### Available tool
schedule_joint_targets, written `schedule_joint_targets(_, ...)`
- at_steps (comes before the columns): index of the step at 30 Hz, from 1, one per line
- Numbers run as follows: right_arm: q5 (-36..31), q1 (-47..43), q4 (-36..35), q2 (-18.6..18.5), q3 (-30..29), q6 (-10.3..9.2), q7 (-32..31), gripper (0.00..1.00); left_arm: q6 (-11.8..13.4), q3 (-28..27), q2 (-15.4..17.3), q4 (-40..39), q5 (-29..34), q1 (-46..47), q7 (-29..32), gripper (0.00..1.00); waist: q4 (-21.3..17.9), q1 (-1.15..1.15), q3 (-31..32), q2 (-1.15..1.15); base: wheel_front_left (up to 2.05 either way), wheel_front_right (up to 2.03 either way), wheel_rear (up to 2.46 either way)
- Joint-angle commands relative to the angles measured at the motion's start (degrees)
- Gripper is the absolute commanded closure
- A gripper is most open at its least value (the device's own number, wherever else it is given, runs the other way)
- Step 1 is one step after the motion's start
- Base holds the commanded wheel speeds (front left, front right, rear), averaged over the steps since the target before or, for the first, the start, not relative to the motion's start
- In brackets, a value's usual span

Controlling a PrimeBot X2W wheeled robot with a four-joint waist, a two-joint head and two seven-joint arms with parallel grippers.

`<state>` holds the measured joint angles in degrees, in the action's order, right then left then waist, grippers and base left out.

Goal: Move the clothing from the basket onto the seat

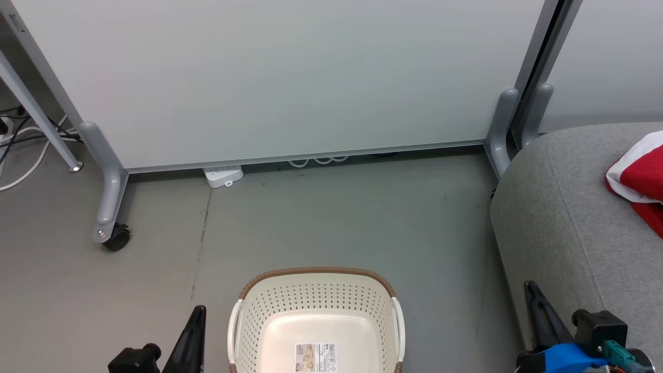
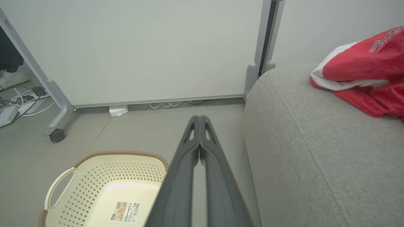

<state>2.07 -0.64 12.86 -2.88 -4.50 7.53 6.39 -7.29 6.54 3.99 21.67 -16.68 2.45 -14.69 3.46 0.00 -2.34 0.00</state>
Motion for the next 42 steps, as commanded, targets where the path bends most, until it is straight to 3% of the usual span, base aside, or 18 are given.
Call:
schedule_joint_targets(1,0.3,0.1,-0.1,0.0,-0.1,0.00,0.0,1.00,0.0,-0.1,0.0,-0.2,-0.3,0.1,0.1,1.00,0.0,0.00,0.0,0.00,0.00,0.00,0.00)
schedule_joint_targets(4,0.8,0.0,1.3,0.0,-0.1,0.00,-0.3,1.00,0.0,-0.1,-0.3,1.0,-0.7,-0.5,0.2,1.00,0.0,0.00,0.0,0.00,0.00,0.00,0.00)
schedule_joint_targets(21,20.8,1.6,1.1,0.0,-0.5,-0.01,-3.1,1.00,-0.1,-2.6,-0.1,-1.0,-17.7,0.5,4.6,1.00,-0.5,0.00,0.3,0.00,0.00,0.00,0.00)
schedule_joint_targets(42,40.5,3.2,1.0,0.0,-1.0,-0.02,-5.9,1.00,-0.1,-5.4,-0.2,-3.0,-34.5,1.6,9.1,1.00,-1.1,0.00,0.7,0.00,0.00,0.00,0.00)
